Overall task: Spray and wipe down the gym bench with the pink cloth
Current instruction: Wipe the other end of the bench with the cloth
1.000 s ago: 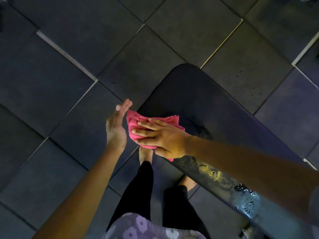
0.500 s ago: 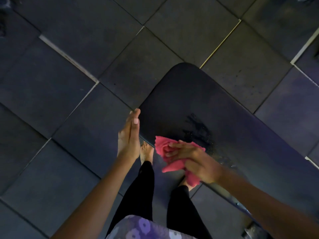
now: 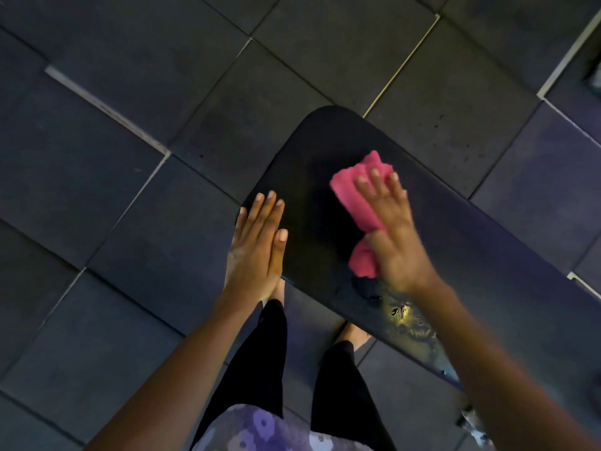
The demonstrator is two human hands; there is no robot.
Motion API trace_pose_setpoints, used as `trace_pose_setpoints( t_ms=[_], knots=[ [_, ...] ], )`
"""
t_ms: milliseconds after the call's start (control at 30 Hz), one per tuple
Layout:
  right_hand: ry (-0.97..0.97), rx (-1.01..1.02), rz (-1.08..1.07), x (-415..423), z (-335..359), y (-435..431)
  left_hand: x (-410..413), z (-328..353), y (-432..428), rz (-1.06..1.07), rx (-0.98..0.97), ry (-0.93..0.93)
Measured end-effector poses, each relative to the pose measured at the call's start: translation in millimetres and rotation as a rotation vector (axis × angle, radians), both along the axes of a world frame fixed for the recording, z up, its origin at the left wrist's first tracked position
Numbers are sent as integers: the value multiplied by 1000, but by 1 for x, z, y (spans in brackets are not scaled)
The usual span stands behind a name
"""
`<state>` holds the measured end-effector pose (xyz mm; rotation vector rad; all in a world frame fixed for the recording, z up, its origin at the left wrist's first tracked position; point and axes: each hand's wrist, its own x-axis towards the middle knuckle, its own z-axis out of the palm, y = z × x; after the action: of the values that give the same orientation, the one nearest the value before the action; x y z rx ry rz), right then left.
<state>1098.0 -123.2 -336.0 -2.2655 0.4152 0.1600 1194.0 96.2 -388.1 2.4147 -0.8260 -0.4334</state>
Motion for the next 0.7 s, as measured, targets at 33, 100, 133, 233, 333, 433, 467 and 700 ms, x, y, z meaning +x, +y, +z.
trace_pose_setpoints(
  t_ms=[33,100,133,233,333,433,467,700],
  knots=[
    [59,-124,76,-2,-14,11,0,-2,0,-5,10,-9],
    [161,-354,209,-7,-38,32,1,-7,0,-6,23,-24],
    [186,-439,228,-8,-46,39,1,-9,1,1,23,-23],
    [236,-511,169,0,-51,40,3,-14,3,26,-5,-2],
    [242,-589,148,7,-53,41,3,-18,4,5,-4,-36],
    [257,-612,110,10,-56,44,1,-23,2,-5,19,-76],
    [253,-611,99,10,-58,45,1,-24,2,-2,24,-84],
    [198,-592,59,9,-61,45,1,-36,3,1,22,-172]
  ],
)
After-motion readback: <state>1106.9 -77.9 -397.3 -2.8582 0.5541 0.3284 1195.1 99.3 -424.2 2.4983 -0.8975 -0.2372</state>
